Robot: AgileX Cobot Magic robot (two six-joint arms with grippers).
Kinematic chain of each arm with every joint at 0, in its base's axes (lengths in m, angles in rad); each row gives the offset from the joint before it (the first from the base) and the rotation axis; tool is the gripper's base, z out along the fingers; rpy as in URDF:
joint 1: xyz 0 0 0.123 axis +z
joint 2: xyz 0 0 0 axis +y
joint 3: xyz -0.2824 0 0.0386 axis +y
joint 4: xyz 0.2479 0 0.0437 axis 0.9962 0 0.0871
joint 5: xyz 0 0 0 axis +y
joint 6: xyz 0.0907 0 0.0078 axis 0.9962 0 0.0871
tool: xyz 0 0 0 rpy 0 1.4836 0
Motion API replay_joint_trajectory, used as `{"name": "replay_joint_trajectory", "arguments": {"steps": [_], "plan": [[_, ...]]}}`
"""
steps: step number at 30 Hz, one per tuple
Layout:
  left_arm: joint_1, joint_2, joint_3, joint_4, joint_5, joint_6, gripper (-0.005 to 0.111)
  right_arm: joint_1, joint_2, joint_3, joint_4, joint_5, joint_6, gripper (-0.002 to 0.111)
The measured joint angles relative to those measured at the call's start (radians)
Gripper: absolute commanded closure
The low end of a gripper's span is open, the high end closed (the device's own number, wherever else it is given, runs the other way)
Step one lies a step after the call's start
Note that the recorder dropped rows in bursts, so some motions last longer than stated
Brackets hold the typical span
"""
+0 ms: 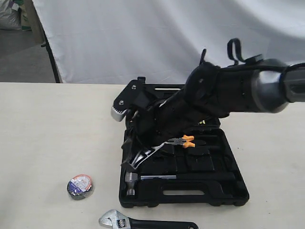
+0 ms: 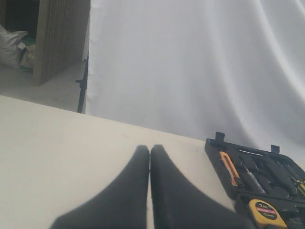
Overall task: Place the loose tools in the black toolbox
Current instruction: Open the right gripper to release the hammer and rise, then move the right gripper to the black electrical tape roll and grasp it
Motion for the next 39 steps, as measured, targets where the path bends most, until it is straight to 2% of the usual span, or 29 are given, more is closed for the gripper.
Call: {"name": "replay_joint_trajectory", "arguments": {"steps": [6, 10, 17, 20, 22, 25, 28, 32, 39], "plan": [[0.0, 0.0, 0.0, 0.0, 0.0, 0.0, 0.106, 0.1, 0.076, -0.011, -0.004, -0.151, 0.116, 0.108], [0.0, 0.0, 0.0, 0.0, 0.0, 0.0, 0.106, 0.12, 0.103, -0.076, -0.021, -0.169, 0.215, 0.108], [0.0, 0.0, 0.0, 0.0, 0.0, 0.0, 0.106, 0.145, 0.131, -0.133, -0.021, -0.202, 0.252, 0.108], [0.0, 0.0, 0.0, 0.0, 0.0, 0.0, 0.106, 0.174, 0.143, -0.135, -0.022, -0.239, 0.278, 0.09], [0.0, 0.0, 0.0, 0.0, 0.0, 0.0, 0.106, 0.201, 0.149, -0.135, -0.022, -0.262, 0.29, 0.072], [0.0, 0.0, 0.0, 0.0, 0.0, 0.0, 0.106, 0.237, 0.162, -0.135, -0.022, -0.282, 0.296, 0.051], [0.0, 0.0, 0.0, 0.0, 0.0, 0.0, 0.106, 0.26, 0.181, -0.135, -0.022, -0.273, 0.298, 0.036], [0.0, 0.0, 0.0, 0.0, 0.0, 0.0, 0.106, 0.262, 0.209, -0.141, -0.019, -0.201, 0.305, 0.029], [0.0, 0.0, 0.0, 0.0, 0.0, 0.0, 0.106, 0.262, 0.263, -0.217, -0.022, -0.1, 0.305, 0.029]]}}
